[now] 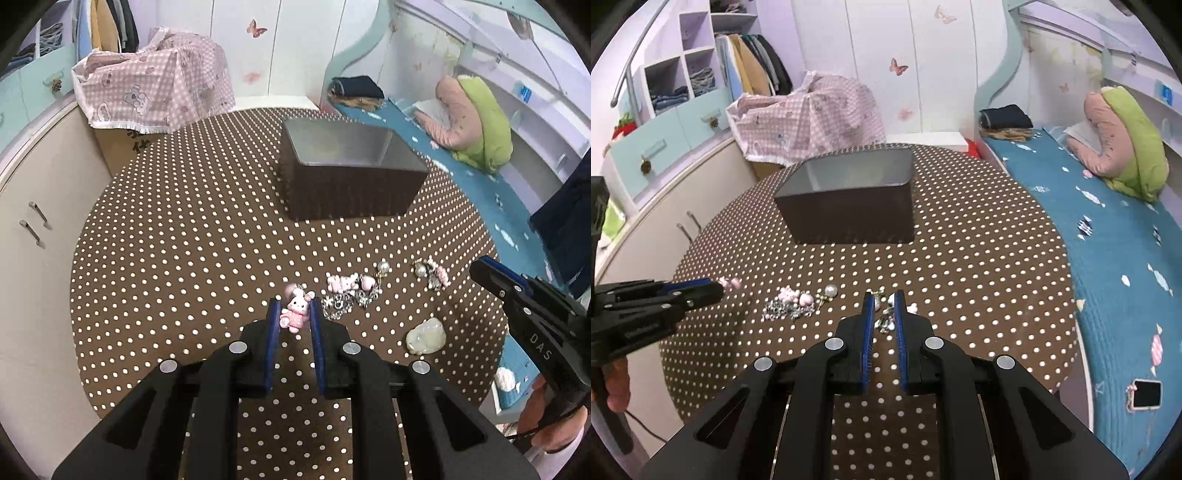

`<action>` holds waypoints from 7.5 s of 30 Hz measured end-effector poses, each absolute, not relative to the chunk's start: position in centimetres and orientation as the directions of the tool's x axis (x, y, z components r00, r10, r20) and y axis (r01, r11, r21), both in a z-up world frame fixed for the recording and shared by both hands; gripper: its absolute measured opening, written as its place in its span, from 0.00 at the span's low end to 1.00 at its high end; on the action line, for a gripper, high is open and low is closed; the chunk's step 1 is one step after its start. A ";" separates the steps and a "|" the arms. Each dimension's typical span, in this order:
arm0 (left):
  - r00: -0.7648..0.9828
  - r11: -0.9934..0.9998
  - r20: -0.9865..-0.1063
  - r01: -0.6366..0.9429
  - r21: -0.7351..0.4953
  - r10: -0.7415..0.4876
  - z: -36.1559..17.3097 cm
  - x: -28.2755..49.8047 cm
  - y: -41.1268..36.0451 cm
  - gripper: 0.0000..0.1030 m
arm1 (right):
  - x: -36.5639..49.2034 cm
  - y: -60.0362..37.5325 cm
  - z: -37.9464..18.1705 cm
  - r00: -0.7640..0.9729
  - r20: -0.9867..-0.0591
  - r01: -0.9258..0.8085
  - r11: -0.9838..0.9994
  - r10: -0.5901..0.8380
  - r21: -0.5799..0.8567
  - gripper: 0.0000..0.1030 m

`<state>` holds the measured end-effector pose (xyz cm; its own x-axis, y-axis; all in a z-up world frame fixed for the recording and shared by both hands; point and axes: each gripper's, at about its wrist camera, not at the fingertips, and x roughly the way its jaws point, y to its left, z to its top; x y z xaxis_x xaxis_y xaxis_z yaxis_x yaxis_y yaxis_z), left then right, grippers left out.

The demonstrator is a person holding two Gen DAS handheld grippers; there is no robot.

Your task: Organize jewelry

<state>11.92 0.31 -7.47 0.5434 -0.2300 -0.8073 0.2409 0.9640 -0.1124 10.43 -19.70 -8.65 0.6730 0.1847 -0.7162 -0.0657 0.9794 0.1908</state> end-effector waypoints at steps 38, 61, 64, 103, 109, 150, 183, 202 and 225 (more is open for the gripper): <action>0.535 0.969 -0.813 0.198 -0.146 -0.232 -8.1 12.7 2.4 0.15 | 11.7 -19.7 -12.6 0.583 -0.796 -0.066 0.986 0.163 0.153 0.49; 0.513 0.968 -0.824 0.194 -0.162 -0.240 -8.9 13.8 2.2 0.15 | 12.3 -20.3 -11.1 0.627 -0.760 -0.056 0.983 0.173 0.178 0.13; 0.521 0.965 -0.816 0.200 -0.168 -0.250 -8.3 13.9 2.2 0.15 | 12.3 -20.4 -9.6 0.653 -0.740 -0.060 0.985 0.163 0.164 0.13; 0.664 0.959 -0.705 0.270 -0.084 -0.248 0.6 24.6 -5.0 0.37 | 25.1 -19.3 -0.8 0.720 -0.628 -0.185 0.954 0.296 0.238 0.55; 0.668 0.972 -0.716 0.225 -0.066 -0.203 -0.2 24.6 -4.0 0.49 | 25.0 -20.9 -1.3 0.742 -0.626 -0.110 0.964 0.241 0.241 0.75; 0.550 0.979 -0.820 0.198 -0.054 -0.157 -5.7 17.8 -1.6 0.59 | 17.3 -20.1 -8.8 0.582 -0.794 -0.086 0.984 0.176 0.154 0.76; 0.448 0.942 -0.879 0.334 -0.002 -0.161 -11.6 14.5 -7.0 0.07 | 14.6 -22.3 -13.3 0.491 -0.837 -0.076 0.969 0.240 0.234 0.76; 0.449 0.943 -0.865 0.324 -0.075 -0.223 -10.6 14.2 -3.9 0.44 | 10.3 -17.6 -12.8 0.458 -0.841 -0.166 0.957 0.289 0.239 0.76; 0.494 0.943 -0.832 0.318 -0.097 -0.252 -9.7 14.0 -1.9 0.02 | 9.6 -13.8 -12.9 0.526 -0.814 -0.286 0.952 0.247 0.105 0.42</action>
<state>14.02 -1.88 -9.67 0.4938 -0.2524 -0.8321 0.3181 0.9431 -0.0973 9.59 -13.82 -12.92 0.5256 0.2474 -0.8140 -0.2860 0.9525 0.1048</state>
